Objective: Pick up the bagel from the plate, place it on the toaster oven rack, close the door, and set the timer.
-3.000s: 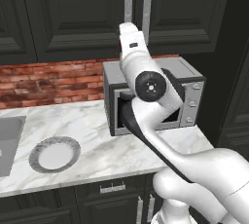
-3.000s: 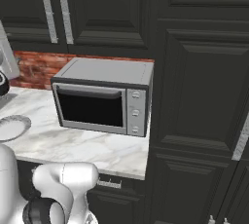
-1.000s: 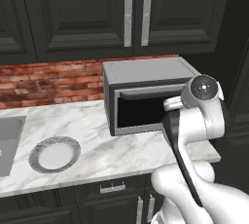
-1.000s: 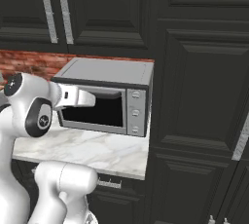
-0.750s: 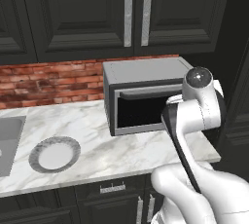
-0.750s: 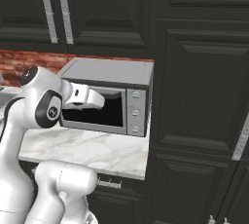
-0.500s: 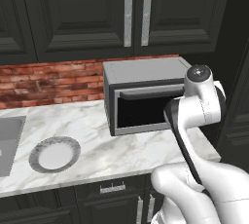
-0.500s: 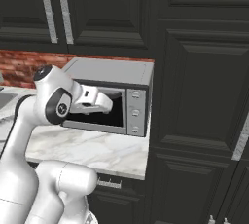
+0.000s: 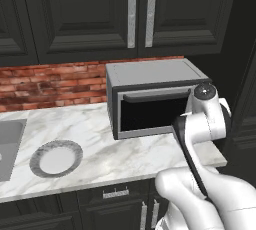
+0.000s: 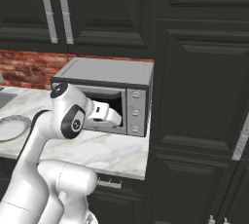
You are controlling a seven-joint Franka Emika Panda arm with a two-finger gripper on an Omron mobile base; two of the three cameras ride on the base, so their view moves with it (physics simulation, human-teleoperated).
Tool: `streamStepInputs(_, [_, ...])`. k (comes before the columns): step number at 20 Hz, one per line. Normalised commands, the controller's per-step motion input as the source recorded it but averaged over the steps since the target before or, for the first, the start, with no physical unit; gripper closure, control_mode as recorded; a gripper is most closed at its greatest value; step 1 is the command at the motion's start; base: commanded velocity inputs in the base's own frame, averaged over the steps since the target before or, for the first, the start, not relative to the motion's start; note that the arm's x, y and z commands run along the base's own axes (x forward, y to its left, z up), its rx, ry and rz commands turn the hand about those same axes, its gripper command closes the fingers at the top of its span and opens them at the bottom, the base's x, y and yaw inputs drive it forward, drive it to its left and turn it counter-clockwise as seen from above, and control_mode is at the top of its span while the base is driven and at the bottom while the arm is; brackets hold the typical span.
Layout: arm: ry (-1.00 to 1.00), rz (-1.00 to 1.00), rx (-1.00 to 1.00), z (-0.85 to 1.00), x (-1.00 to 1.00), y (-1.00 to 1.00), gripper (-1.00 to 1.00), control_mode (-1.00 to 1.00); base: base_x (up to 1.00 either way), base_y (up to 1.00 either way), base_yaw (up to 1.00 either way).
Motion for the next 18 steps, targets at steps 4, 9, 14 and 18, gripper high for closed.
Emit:
streamStepInputs(4, [0.00,0.00,0.00,-0.41,0.27,-0.40,-1.00,-1.00,0.00,0.00,0.00])
streamStepInputs(9, [0.00,0.00,0.00,-0.28,0.23,-0.30,-1.00,-1.00,0.00,0.00,0.00])
streamStepInputs(14, [0.03,0.00,0.00,-0.12,0.51,-0.13,-1.00,-1.00,0.00,0.00,0.00])
streamStepInputs(18, [0.02,0.00,0.00,-0.05,0.62,-0.03,-1.00,-1.00,0.00,0.00,0.00])
